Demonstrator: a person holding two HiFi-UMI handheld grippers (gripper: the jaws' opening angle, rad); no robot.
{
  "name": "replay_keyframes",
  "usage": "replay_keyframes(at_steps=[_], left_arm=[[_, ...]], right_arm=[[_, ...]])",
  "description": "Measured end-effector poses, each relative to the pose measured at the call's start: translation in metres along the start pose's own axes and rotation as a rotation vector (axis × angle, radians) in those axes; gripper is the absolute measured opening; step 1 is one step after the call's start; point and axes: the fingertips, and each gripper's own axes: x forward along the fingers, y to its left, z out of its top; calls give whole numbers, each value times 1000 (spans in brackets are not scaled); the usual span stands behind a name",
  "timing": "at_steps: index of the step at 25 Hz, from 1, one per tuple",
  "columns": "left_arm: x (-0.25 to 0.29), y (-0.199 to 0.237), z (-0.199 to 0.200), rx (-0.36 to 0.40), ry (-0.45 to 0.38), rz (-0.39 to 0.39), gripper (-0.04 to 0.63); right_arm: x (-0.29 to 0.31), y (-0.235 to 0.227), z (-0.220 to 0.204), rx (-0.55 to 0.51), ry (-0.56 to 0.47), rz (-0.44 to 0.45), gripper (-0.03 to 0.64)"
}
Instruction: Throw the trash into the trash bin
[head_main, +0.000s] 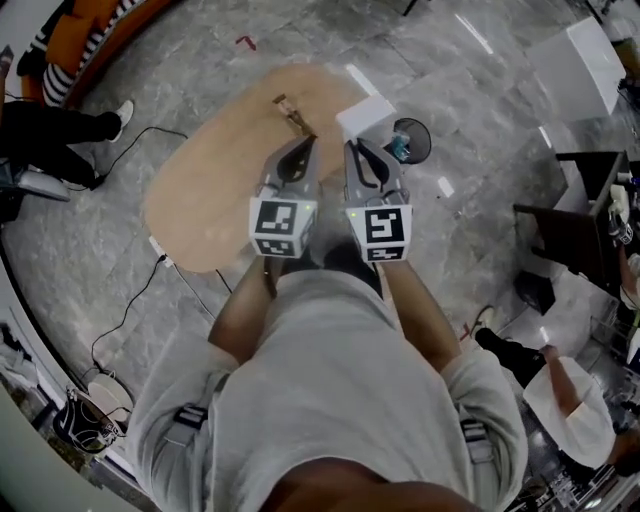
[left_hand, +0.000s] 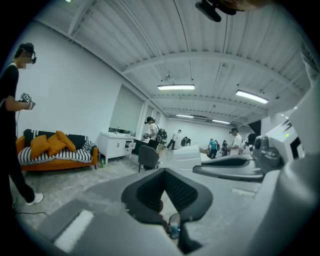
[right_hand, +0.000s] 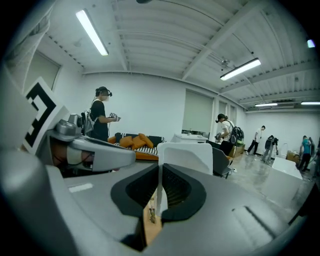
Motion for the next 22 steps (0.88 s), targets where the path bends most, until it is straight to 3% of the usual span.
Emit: replay_keyframes(at_steps=[14,22], left_arm=[[97,-220,-19,105,54,-274,17],[129,-292,-33,140,85,-304,17]], right_arm=[[-138,-181,-66,117,-2,-277,31],[-177,-241,-93,135,5,-285,31]])
